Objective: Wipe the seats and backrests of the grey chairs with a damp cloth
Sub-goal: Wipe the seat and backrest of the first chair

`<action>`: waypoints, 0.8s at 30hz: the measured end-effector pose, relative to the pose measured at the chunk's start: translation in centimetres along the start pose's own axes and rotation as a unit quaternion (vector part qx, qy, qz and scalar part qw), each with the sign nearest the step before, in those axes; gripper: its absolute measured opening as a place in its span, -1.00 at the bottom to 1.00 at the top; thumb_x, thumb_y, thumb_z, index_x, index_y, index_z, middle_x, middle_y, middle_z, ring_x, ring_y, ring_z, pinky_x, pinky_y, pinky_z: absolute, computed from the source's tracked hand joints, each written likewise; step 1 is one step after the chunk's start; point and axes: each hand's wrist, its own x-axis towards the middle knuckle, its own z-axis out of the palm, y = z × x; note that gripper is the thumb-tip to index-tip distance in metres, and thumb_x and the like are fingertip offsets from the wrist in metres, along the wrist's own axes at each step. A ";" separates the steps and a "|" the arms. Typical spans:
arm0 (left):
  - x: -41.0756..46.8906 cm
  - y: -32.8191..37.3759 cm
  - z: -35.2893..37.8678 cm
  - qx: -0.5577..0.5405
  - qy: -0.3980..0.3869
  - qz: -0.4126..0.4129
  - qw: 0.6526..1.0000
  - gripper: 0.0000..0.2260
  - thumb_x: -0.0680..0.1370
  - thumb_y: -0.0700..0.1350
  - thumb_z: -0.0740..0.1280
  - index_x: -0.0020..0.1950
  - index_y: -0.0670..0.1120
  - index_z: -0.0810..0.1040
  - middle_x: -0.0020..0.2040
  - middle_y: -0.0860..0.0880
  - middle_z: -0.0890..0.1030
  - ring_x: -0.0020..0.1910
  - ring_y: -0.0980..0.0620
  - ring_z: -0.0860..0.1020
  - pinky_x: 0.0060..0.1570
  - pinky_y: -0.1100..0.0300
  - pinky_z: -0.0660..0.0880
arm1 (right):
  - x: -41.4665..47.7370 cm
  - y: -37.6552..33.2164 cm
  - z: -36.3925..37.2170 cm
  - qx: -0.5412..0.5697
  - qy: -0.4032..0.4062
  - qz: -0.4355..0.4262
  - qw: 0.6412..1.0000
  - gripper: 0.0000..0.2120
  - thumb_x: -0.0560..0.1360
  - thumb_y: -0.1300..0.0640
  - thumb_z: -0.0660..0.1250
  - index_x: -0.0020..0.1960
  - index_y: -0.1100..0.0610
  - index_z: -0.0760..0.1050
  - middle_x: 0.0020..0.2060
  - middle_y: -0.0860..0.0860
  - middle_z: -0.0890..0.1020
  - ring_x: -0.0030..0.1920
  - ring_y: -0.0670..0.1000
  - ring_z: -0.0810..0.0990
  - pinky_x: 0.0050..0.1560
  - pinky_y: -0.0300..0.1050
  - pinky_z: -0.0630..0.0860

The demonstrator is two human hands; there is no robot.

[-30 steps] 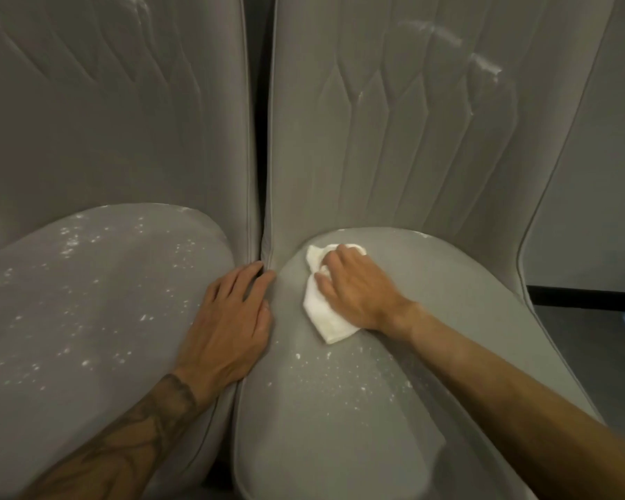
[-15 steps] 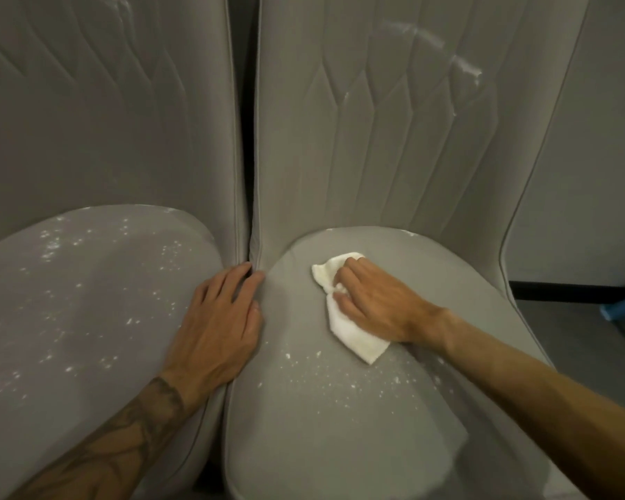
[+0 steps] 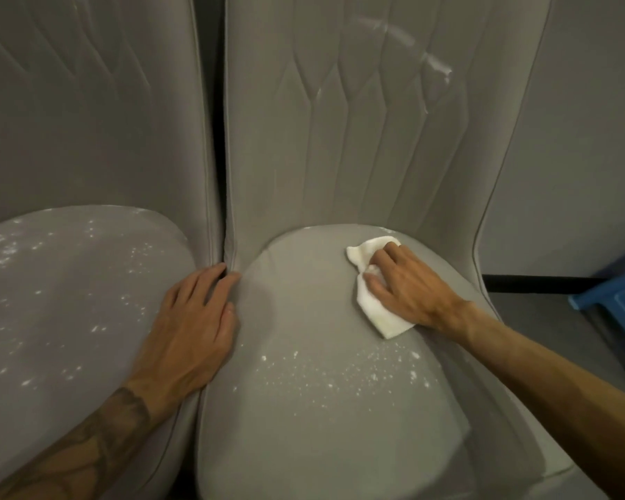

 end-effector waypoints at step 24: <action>0.1 0.2 0.1 0.003 0.001 0.001 1.000 -0.50 0.65 -0.02 0.03 0.50 -0.19 0.44 0.49 -0.20 0.44 0.43 -0.23 0.44 0.44 -0.18 0.36 | -4.0 4.4 -0.1 -0.057 0.050 -0.026 0.997 -0.79 0.66 0.09 0.16 -0.11 0.16 0.36 -0.21 0.09 0.44 -0.21 0.12 0.39 -0.06 0.07 0.42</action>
